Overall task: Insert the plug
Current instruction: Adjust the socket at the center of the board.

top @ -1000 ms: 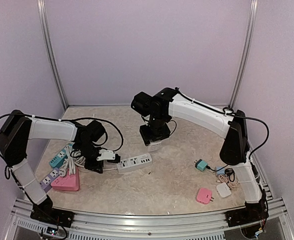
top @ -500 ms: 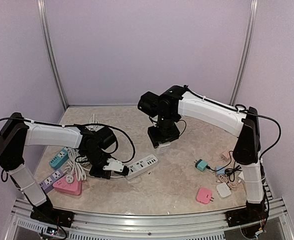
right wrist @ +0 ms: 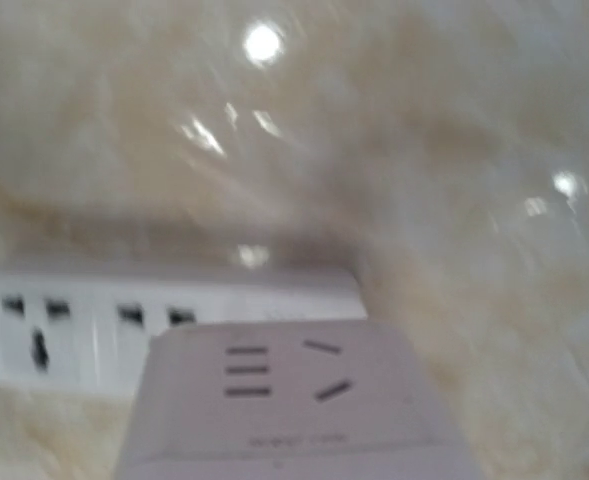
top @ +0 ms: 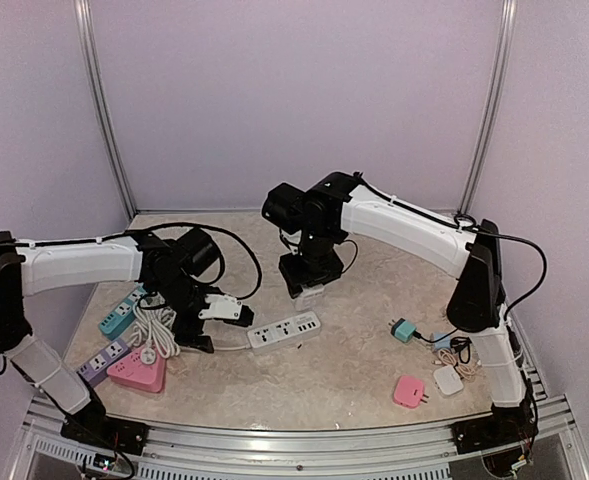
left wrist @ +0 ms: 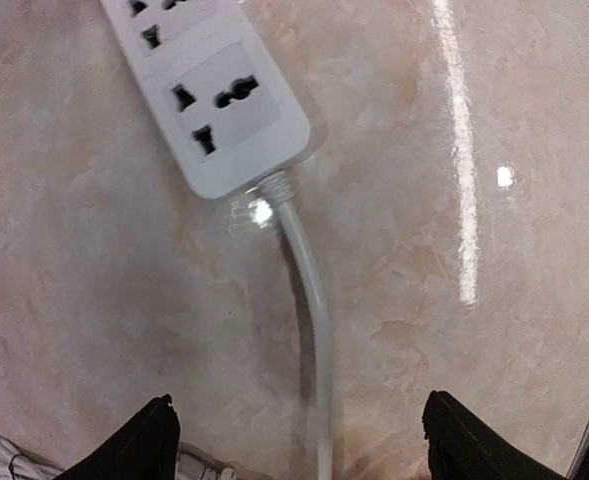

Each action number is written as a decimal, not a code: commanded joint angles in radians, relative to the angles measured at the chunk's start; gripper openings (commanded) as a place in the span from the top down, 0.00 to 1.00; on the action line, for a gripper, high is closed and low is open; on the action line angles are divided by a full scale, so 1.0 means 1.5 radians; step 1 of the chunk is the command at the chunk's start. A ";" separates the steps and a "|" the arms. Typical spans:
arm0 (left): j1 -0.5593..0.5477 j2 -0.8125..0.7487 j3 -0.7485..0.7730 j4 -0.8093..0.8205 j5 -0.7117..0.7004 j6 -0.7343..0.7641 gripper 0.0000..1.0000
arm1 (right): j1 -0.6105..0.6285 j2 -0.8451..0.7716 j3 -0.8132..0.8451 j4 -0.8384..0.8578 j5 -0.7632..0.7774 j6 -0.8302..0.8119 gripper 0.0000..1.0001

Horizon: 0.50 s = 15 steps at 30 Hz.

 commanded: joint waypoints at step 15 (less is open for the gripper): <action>0.332 -0.180 0.042 -0.086 0.174 -0.067 0.17 | 0.027 0.115 0.083 -0.047 -0.097 0.029 1.00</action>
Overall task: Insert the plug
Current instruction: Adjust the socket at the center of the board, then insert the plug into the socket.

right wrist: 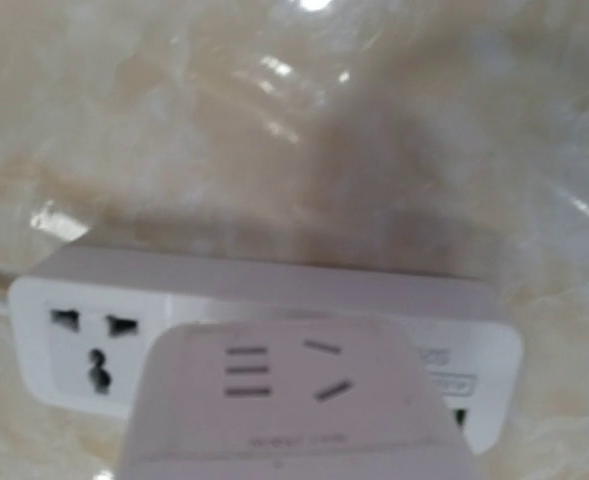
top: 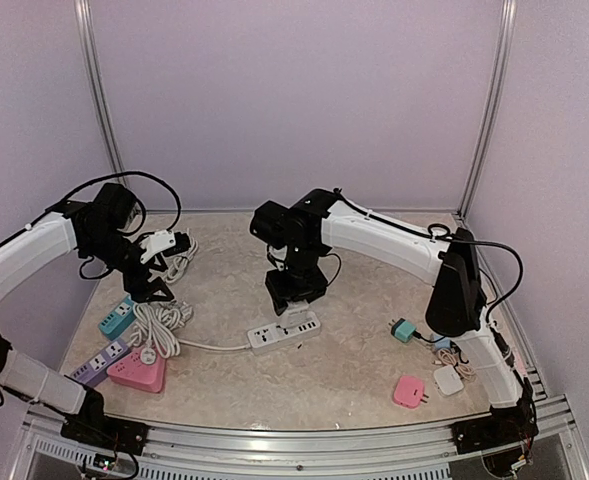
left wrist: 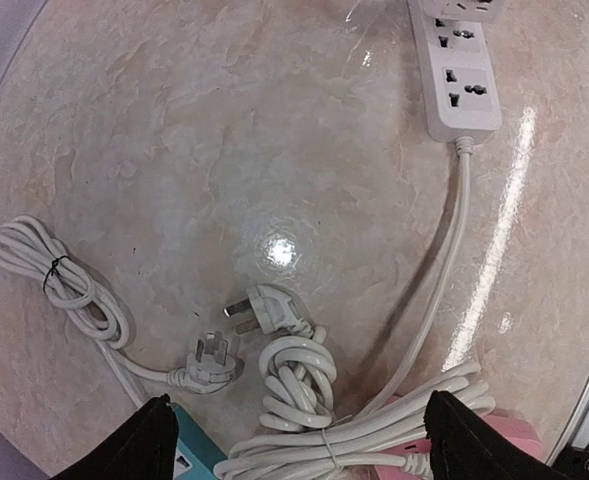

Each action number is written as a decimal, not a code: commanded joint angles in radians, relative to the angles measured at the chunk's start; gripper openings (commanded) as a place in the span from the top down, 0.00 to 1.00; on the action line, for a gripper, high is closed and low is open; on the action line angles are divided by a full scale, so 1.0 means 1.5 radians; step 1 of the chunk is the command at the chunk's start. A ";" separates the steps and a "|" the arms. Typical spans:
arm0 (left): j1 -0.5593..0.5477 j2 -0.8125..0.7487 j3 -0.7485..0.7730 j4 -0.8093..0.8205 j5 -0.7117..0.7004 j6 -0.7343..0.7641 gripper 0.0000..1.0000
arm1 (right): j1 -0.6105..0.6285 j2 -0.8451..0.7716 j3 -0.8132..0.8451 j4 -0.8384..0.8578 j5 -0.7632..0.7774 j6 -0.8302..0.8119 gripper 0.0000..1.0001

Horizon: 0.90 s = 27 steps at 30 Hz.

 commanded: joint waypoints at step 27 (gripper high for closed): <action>0.034 -0.015 -0.033 0.027 0.053 -0.035 0.17 | 0.030 -0.020 0.065 -0.124 0.058 0.014 1.00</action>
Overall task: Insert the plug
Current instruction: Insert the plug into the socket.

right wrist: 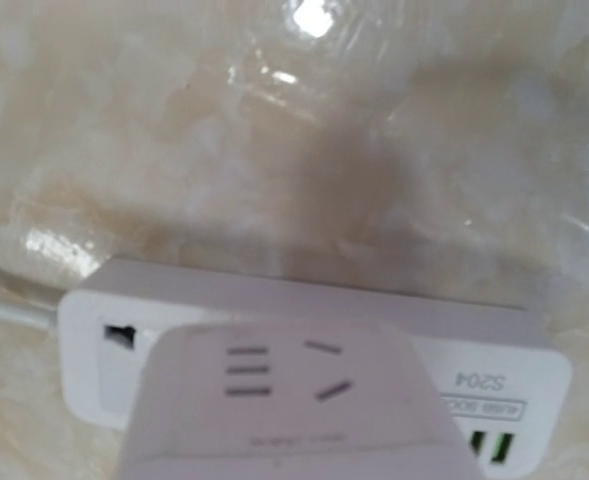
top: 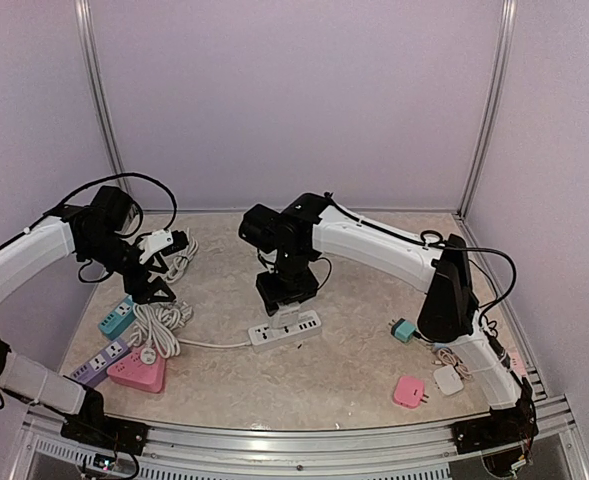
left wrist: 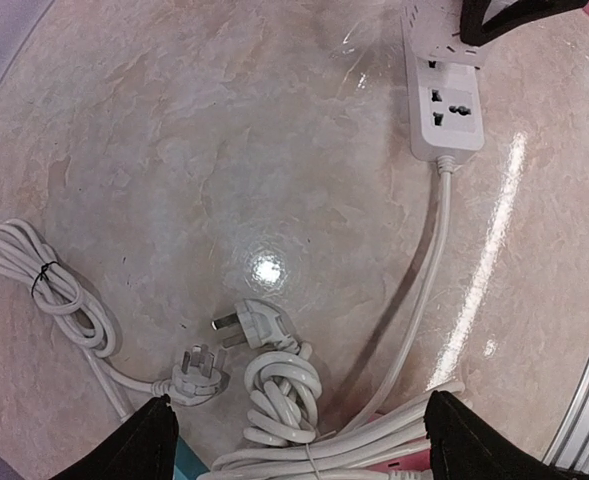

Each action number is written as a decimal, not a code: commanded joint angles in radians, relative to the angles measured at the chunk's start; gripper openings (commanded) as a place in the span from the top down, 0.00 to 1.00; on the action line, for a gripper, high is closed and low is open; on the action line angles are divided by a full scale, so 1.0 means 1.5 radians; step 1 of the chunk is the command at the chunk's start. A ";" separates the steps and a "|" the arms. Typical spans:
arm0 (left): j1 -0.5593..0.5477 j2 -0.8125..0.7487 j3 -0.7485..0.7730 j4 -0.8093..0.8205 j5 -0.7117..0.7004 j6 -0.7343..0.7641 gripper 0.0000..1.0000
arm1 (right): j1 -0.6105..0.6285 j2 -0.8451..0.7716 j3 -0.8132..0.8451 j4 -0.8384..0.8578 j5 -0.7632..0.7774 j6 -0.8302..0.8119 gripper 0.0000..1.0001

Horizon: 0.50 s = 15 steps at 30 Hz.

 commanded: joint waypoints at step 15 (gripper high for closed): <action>0.005 -0.001 -0.013 0.007 0.002 -0.005 0.17 | 0.006 -0.032 -0.042 -0.162 0.028 -0.002 1.00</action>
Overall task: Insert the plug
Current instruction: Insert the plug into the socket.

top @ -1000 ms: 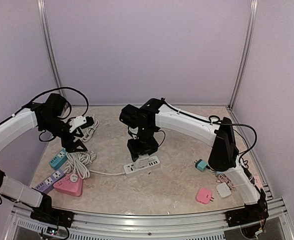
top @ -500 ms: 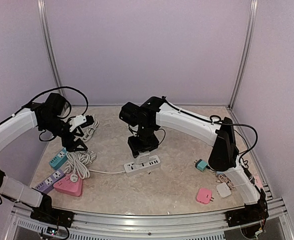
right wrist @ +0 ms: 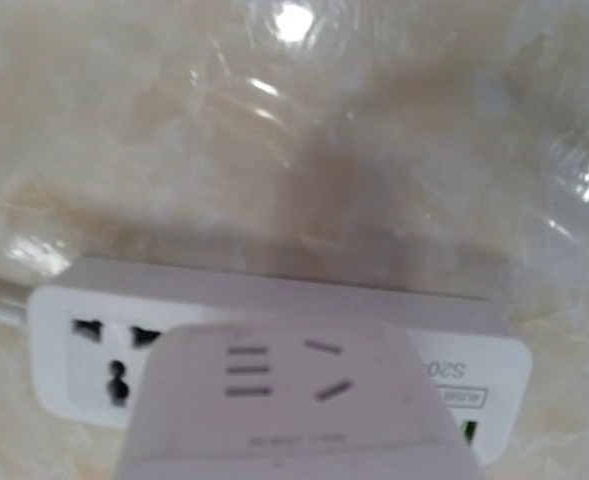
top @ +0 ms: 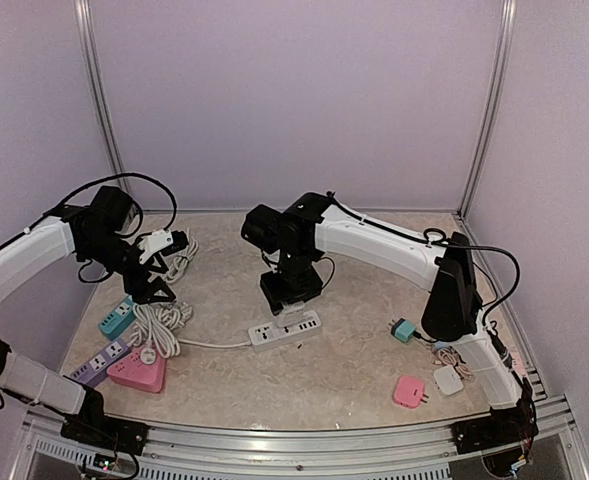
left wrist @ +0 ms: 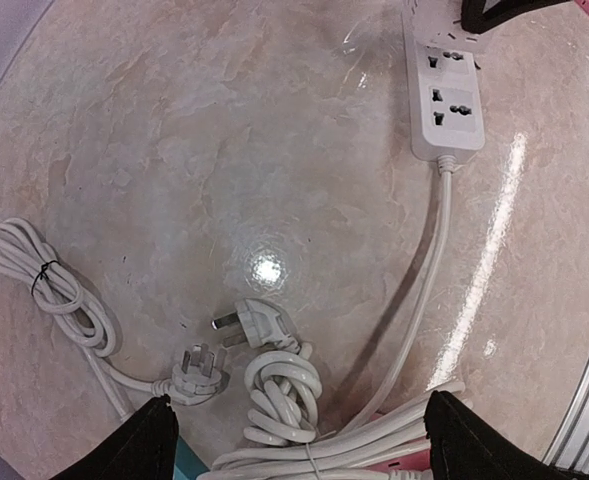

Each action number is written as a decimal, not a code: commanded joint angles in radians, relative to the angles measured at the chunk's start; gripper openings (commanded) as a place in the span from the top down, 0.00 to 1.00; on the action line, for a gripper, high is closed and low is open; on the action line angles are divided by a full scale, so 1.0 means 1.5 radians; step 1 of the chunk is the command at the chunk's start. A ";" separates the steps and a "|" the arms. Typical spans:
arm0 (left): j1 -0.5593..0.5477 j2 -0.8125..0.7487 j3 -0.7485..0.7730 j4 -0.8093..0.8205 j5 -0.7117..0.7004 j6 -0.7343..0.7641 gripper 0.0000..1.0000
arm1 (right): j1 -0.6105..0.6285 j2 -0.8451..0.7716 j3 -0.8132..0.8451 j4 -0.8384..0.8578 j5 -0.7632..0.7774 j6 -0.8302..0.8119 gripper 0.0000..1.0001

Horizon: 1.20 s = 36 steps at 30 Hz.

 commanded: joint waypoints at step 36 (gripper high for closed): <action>0.006 -0.011 -0.023 0.017 0.003 -0.018 0.16 | -0.001 0.090 -0.103 -0.143 0.066 0.039 1.00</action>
